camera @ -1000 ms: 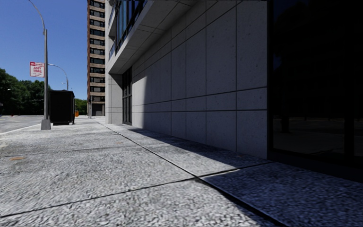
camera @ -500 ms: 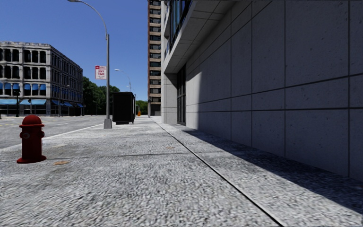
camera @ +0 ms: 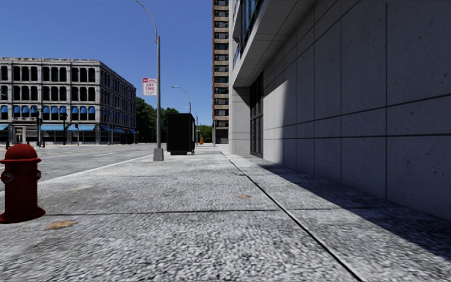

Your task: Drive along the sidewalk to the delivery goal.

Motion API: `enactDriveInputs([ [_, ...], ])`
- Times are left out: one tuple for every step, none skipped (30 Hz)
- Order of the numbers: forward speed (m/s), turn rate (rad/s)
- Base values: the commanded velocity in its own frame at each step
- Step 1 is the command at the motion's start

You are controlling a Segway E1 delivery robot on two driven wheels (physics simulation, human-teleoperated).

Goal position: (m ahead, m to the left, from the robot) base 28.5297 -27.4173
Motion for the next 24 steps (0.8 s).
enactDriveInputs([
  [2.00, 0.00],
  [2.00, 0.00],
  [2.00, 0.00],
  [2.00, 0.00],
  [2.00, 0.00],
  [2.00, 0.00],
  [2.00, 0.00],
  [2.00, 0.00],
  [2.00, 0.00],
  [2.00, 0.00],
  [2.00, 0.00],
  [2.00, 0.00],
  [2.00, 0.00],
  [2.00, 0.00],
  [2.00, 0.00],
  [2.00, 0.00],
  [2.00, 0.00],
  [2.00, 0.00],
  [2.00, 0.00],
  [2.00, 0.00],
  [2.00, 0.00],
  [2.00, 0.00],
  [2.00, 0.00],
  [2.00, 0.00],
])
